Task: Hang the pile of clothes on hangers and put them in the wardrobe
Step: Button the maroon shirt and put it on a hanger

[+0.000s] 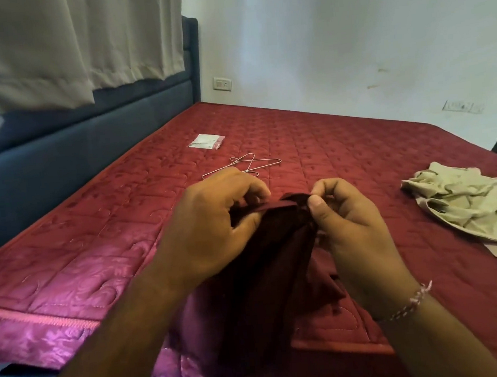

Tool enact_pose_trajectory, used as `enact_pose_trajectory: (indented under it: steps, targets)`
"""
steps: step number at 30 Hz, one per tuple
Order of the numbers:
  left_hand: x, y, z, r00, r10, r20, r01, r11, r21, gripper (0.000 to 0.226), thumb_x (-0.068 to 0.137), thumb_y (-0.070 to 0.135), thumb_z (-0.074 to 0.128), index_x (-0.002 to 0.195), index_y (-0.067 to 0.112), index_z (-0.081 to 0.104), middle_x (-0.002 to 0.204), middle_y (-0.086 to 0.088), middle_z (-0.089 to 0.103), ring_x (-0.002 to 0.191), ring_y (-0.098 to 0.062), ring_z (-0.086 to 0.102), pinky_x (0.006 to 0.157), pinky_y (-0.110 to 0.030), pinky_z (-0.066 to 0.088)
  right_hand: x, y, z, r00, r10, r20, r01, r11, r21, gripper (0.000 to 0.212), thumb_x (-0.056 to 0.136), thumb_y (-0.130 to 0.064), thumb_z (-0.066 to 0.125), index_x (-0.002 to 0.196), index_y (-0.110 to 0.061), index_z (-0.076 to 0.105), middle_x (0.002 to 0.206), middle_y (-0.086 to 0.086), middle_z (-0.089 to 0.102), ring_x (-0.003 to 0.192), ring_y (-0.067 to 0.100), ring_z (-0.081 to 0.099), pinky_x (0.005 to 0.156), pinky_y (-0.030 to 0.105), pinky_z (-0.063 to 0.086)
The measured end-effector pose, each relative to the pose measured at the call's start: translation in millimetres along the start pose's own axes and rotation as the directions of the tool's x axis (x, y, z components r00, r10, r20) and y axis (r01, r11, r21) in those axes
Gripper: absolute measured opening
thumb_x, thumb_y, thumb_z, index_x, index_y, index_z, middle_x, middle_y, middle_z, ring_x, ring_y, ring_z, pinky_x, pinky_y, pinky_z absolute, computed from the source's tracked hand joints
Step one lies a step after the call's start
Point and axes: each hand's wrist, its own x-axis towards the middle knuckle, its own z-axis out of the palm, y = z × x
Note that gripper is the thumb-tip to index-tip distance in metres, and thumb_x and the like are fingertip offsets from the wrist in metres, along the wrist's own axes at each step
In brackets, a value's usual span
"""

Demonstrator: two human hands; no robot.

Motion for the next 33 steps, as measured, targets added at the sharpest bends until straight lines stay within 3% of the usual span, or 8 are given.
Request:
enact_pose_trajectory:
  steps: [2,4,9,14,17,22,28,33]
  targets:
    - [-2,-6,-6,1.000,-0.012,-0.009,0.012,0.999,0.033,0.027,0.078,0.001,0.078,0.097,0.020,0.075,0.092,0.012,0.068,0.082,-0.001,0.062,0.074,-0.011,0.045,0,-6,3,0.974,0.212,0.079,-0.226,0.920,0.319,0.016,0.103,-0.011,0.055,0.090,-0.019,0.059,0.071,0.004,0.056,0.056,0.013,0.052,0.052,0.025,0.045]
    - [-4,-14,-12,0.999,-0.047,-0.029,0.050,0.988,0.149,0.020,0.082,0.013,0.071,0.097,0.026,0.076,0.092,0.012,0.068,0.083,-0.008,0.064,0.074,-0.029,0.054,1,-8,2,0.947,0.285,0.150,-0.322,0.856,0.405,0.014,0.101,-0.007,0.055,0.091,-0.015,0.060,0.069,0.003,0.060,0.054,0.010,0.057,0.050,0.023,0.050]
    - [-6,-28,-22,0.956,-0.268,-0.117,0.291,0.915,0.279,0.020,0.083,0.026,0.058,0.096,0.028,0.073,0.083,0.011,0.070,0.077,-0.020,0.067,0.074,-0.039,0.056,9,-8,-11,0.949,0.223,0.225,-0.248,0.965,0.086,0.007,0.085,-0.011,0.076,0.091,-0.009,0.074,0.084,0.014,0.070,0.071,0.017,0.067,0.063,0.023,0.056]
    - [0,-49,-23,0.848,-0.477,-0.231,0.456,0.879,-0.140,0.042,0.089,-0.007,0.058,0.097,0.030,0.075,0.094,0.015,0.075,0.086,-0.002,0.070,0.082,-0.023,0.054,13,-13,-21,0.948,0.236,0.215,-0.248,0.968,0.032,0.006,0.087,-0.006,0.074,0.084,-0.002,0.069,0.066,0.004,0.067,0.052,0.005,0.061,0.045,0.014,0.046]
    - [11,-51,-25,0.787,-0.511,-0.345,0.434,0.857,-0.277,0.044,0.090,-0.007,0.058,0.101,0.031,0.077,0.099,0.016,0.076,0.093,-0.002,0.072,0.087,-0.022,0.056,18,-13,-26,0.931,0.286,0.226,-0.301,0.953,0.031,0.007,0.086,-0.007,0.074,0.085,-0.004,0.068,0.067,0.003,0.066,0.052,0.006,0.061,0.045,0.017,0.047]
    - [28,-57,-31,0.747,-0.426,-0.510,0.361,0.905,-0.226,0.027,0.090,0.008,0.068,0.103,0.029,0.079,0.096,0.018,0.075,0.088,-0.002,0.072,0.085,-0.022,0.058,32,-18,-34,0.925,0.318,0.206,-0.351,0.925,0.148,0.015,0.072,-0.019,0.082,0.083,-0.014,0.073,0.085,0.008,0.068,0.072,0.016,0.064,0.069,0.030,0.051]
    - [41,-47,-33,0.739,-0.247,-0.627,0.196,0.969,-0.151,0.021,0.096,0.011,0.066,0.110,0.023,0.077,0.100,0.008,0.075,0.091,-0.005,0.070,0.085,-0.019,0.050,40,-57,-37,0.991,0.127,0.047,-0.130,0.990,0.062,0.001,0.083,-0.009,0.076,0.084,-0.009,0.075,0.083,0.008,0.071,0.074,0.014,0.067,0.065,0.026,0.055]
    - [47,-19,-31,0.719,-0.284,-0.635,0.075,0.939,-0.335,0.016,0.095,0.013,0.073,0.109,0.019,0.079,0.100,0.005,0.078,0.094,-0.014,0.075,0.088,-0.031,0.058,35,-98,-29,0.999,0.034,0.028,-0.033,0.999,-0.016,0.009,0.088,-0.010,0.074,0.081,-0.014,0.077,0.082,0.008,0.071,0.071,0.016,0.067,0.060,0.031,0.055]
